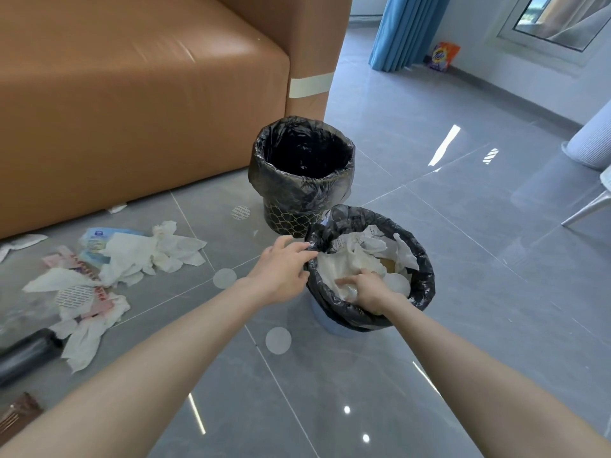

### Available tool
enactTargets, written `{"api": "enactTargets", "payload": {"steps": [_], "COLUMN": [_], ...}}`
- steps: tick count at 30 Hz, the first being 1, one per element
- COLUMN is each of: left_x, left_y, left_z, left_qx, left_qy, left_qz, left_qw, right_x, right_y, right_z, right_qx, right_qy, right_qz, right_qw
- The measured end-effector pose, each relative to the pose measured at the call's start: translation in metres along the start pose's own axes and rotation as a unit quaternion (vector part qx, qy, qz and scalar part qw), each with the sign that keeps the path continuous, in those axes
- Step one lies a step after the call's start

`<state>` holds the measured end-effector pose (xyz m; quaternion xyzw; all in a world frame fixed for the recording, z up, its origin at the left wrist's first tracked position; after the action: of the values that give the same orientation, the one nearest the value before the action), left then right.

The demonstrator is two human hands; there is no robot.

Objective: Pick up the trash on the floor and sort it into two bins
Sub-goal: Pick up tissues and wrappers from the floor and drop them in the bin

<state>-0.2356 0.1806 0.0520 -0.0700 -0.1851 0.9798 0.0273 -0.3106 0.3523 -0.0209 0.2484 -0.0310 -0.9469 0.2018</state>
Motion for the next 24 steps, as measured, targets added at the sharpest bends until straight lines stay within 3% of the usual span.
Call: {"api": "enactTargets", "payload": {"steps": [8,11,18,20,24], "left_x": [-0.025,-0.037,-0.08,-0.097,-0.129], "left_y": [-0.009,0.002,0.05,0.07,0.104], "left_z": [0.029,0.04,0.065,0.062,0.042], "left_qx": [-0.001,0.015,-0.003,-0.034,-0.082], "left_qy": [0.0,0.004,-0.016,-0.015,-0.012], "left_qz": [0.001,0.022,0.089,0.121,0.175], "left_qw": [1.0,1.0,0.996,0.992,0.981], "right_x": [-0.028,-0.038,-0.068,-0.073,-0.069], "right_y": [0.024,0.037,0.099,0.119,0.144], "right_z": [0.049,0.073,0.095,0.082,0.026], "right_qx": [-0.061,-0.085,-0.022,-0.043,-0.072], "right_qy": [-0.038,-0.093,-0.187,-0.179,-0.079], "right_qz": [0.021,0.027,0.092,0.108,0.095], "right_qw": [0.997,0.992,0.978,0.977,0.99]}}
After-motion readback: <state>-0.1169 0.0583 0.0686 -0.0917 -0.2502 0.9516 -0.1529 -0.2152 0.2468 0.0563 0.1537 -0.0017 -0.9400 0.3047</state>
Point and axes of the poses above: each hand's wrist, its own x-axis towards the middle knuckle, its own z-axis out of the back of the hand, y = z × x, the point moved 4 cm from there along x, towards the middle knuckle, and after that the axes turned 3 degrees about -y, right-handed, at the moved point
